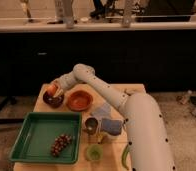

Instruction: Place apple in purple bowl

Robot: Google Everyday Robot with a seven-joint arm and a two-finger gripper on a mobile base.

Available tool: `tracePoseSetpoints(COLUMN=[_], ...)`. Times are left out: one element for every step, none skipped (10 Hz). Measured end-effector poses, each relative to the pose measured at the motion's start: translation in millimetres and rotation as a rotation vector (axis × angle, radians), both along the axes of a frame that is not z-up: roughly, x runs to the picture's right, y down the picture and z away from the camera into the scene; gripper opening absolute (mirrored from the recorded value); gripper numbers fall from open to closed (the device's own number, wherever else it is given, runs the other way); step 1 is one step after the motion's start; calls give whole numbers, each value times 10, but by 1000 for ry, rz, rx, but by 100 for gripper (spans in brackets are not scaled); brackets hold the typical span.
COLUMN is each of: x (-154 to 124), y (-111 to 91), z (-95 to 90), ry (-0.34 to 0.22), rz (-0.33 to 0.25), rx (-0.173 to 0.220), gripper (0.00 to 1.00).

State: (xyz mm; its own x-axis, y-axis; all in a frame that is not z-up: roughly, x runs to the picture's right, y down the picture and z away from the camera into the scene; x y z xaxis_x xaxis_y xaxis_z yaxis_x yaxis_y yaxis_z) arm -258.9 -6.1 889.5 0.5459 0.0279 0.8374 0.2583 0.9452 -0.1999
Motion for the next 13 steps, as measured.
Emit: tracePoseSetpoints(x=[4,19,24,20,12,7,9,13,15,15,13,12,12], y=[-2,-4,-5,-4,-1,1,5,3,3,3,4,4,4], z=[1,5,7,5,4,4,7,8,8,9,8,8,8], ry=[0,2,2,2,1,1,1,1,1,1,1,1,1], rz=[0,2,2,2,1,1,1,1,1,1,1,1,1], rx=[0,0,0,0,0,0,-1,-1,-1,-1,-1,-1,-1], gripper=[7,17,27,37,47,57,68,76,79,80,80,80,80])
